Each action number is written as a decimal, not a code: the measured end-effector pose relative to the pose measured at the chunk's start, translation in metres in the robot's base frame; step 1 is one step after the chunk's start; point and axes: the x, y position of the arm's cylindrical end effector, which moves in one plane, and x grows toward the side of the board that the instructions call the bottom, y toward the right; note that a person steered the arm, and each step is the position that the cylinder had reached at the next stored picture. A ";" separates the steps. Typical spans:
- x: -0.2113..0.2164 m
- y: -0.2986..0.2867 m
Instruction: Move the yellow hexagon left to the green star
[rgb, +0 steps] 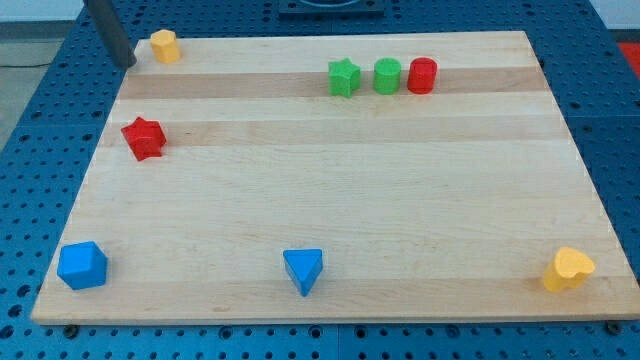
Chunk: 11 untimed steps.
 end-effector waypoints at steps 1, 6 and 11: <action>-0.034 0.001; 0.013 0.132; 0.024 0.158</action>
